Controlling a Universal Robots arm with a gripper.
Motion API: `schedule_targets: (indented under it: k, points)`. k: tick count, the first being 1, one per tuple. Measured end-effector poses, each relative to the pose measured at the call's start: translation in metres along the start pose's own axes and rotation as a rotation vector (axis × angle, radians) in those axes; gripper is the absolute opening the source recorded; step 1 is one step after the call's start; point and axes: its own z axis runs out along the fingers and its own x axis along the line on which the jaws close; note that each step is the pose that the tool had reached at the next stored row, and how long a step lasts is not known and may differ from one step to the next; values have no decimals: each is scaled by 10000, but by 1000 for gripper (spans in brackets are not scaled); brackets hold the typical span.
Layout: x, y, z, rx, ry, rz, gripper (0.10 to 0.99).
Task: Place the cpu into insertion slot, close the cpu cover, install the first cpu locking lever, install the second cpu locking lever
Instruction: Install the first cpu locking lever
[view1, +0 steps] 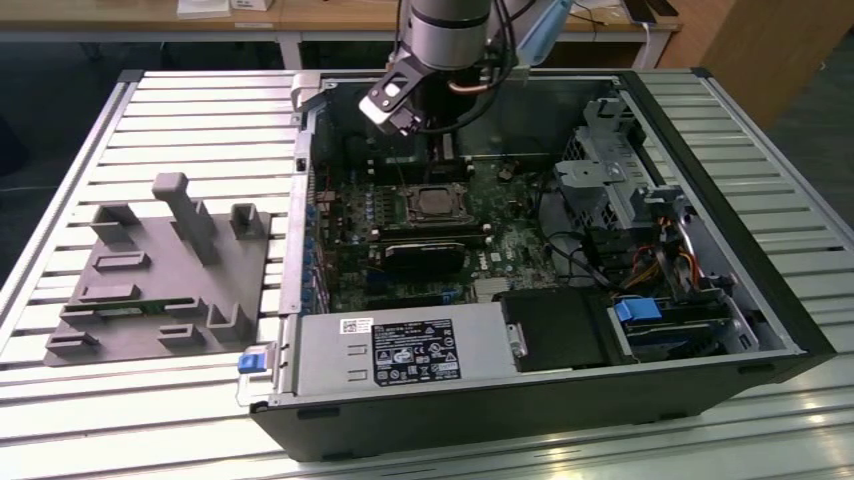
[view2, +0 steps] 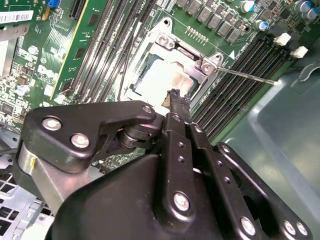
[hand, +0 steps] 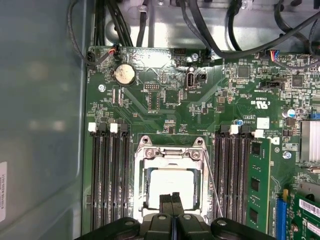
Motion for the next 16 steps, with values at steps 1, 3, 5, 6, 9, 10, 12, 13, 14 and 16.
schedule_targets:
  k: [1, 3, 5, 6, 9, 10, 12, 13, 14, 16]
  points:
    - [0, 0, -8, -1, 0, 0, 106]
    - [0, 0, -25, -2, 1, 0, 106]
    - [0, 0, -38, -1, 0, 4, 106]
    - [0, 0, -47, -2, 0, 5, 106]
    - [0, 0, -76, -2, 0, 9, 106]
    - [0, 1, -85, -2, 1, 10, 106]
    - [-1, 1, -107, -2, 1, 12, 106]
    - [-1, 1, -120, -2, 0, 12, 106]
    - [-1, 1, -135, -2, 0, 12, 106]
    - [-1, 2, -167, -3, 1, 12, 106]
